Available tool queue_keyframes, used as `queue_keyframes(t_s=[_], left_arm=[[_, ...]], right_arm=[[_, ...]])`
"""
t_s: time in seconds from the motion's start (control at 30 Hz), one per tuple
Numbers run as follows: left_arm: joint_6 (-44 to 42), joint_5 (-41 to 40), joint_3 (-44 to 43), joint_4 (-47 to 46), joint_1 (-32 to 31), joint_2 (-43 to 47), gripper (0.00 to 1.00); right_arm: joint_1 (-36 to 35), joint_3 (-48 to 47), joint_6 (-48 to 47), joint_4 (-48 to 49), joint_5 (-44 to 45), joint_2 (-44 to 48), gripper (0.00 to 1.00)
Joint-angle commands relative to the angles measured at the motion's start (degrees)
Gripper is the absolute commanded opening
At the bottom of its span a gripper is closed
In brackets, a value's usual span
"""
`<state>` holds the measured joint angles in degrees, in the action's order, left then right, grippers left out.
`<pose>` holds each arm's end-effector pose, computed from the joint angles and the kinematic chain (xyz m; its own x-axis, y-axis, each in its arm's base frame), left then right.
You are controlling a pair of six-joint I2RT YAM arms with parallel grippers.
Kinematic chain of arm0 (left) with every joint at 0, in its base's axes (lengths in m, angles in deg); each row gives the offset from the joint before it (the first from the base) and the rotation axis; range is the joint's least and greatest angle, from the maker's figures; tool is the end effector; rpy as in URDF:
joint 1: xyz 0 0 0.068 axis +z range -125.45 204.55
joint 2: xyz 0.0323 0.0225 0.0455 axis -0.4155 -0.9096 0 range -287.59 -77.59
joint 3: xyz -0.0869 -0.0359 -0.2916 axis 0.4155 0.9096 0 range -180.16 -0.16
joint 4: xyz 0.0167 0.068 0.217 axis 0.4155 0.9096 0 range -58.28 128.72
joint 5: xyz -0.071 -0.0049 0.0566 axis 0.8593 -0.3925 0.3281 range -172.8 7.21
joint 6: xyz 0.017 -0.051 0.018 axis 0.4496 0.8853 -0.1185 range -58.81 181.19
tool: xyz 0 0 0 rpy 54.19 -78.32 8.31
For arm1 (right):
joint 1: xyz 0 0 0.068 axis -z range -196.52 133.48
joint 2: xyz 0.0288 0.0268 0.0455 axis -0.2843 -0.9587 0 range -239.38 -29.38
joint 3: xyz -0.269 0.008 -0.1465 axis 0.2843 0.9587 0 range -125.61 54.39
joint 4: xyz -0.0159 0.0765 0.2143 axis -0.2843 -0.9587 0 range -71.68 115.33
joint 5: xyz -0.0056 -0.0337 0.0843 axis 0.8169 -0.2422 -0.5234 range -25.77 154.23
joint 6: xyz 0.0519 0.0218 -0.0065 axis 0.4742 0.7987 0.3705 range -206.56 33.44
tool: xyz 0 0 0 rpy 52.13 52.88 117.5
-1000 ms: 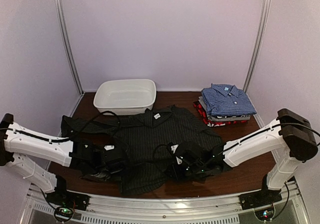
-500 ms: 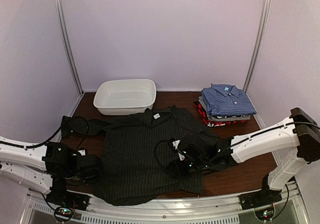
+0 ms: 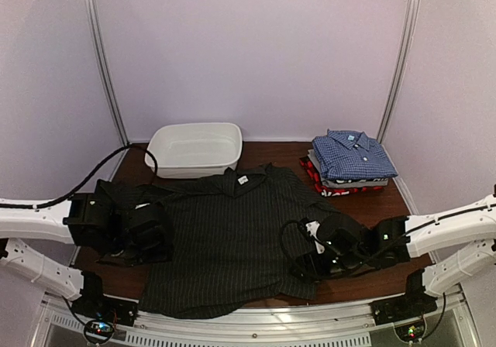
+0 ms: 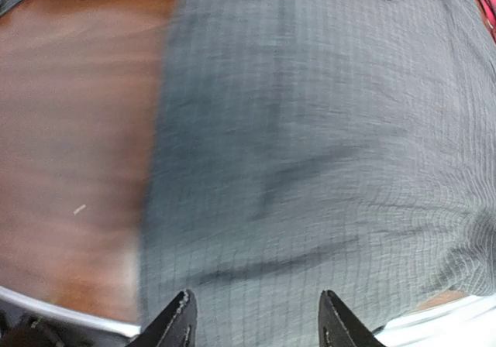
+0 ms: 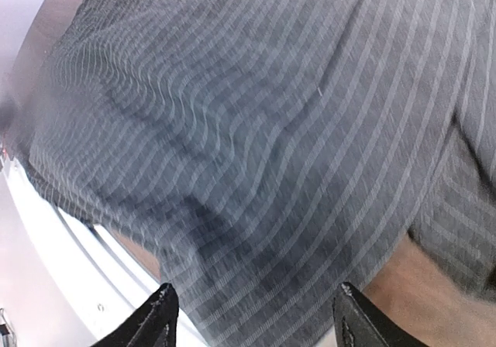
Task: Fold and stack the long sleeve shirts
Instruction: Smooth out the flattened shirt at the center of the board.
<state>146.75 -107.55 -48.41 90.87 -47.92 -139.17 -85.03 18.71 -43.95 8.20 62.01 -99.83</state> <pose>0.0544 -0.1172 0.2814 -0.8477 -0.3222 -0.4215 -0.2223 0.9371 -0.2691 0.0705 0.1830 0.2356 -0.8476 -0.3062 -0.4335 -0.4956 0.7488 0.4401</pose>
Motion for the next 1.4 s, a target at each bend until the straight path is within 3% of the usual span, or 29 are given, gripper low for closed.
queue_keyframes(t_s=[0.0, 0.23, 0.4, 0.63, 0.8, 0.83, 0.93, 1.0, 1.2, 1.37], left_arm=[[-15.2, 3.3, -4.8, -13.6, 3.1, -9.3, 0.54], [-29.8, 16.2, -7.7, -31.2, 10.7, -21.2, 0.51], [-34.8, 20.9, -10.7, -34.5, 13.9, -28.5, 0.49], [-36.2, 23.1, -11.0, -37.5, 15.6, -31.2, 0.48], [-36.6, 23.9, -11.1, -38.4, 15.7, -32.1, 0.48], [-36.7, 24.1, -11.2, -38.4, 15.7, -32.4, 0.48], [-36.8, 24.6, -11.1, -38.6, 15.7, -32.8, 0.47], [-37.0, 24.3, -11.1, -38.7, 15.7, -32.8, 0.47], [-38.5, 24.7, -11.8, -38.3, 15.8, -33.7, 0.47], [-39.4, 24.8, -11.7, -37.7, 15.8, -34.0, 0.46]], right_arm=[[-2.2, 4.6, 5.6, -3.2, -2.1, 6.5, 0.7], [-10.1, 9.6, 12.2, -2.9, -1.5, 11.7, 0.73], [-14.6, 10.8, 11.8, 1.2, 1.9, 9.5, 0.73], [-15.4, 10.7, 9.1, 7.6, 8.0, 2.3, 0.67], [-15.4, 6.0, 7.2, 4.5, 13.1, -2.9, 0.52], [-15.3, 5.2, 6.9, 3.9, 13.8, -3.2, 0.45], [-15.3, 2.3, 5.4, 0.2, 14.3, -3.4, 0.12], [-15.1, -0.2, 4.1, -3.3, 13.8, -2.7, 0.0], [-12.6, -5.2, 0.0, -8.3, -0.5, 3.5, 0.0], [-8.8, -2.5, 2.2, -7.7, -14.8, 9.1, 0.0]])
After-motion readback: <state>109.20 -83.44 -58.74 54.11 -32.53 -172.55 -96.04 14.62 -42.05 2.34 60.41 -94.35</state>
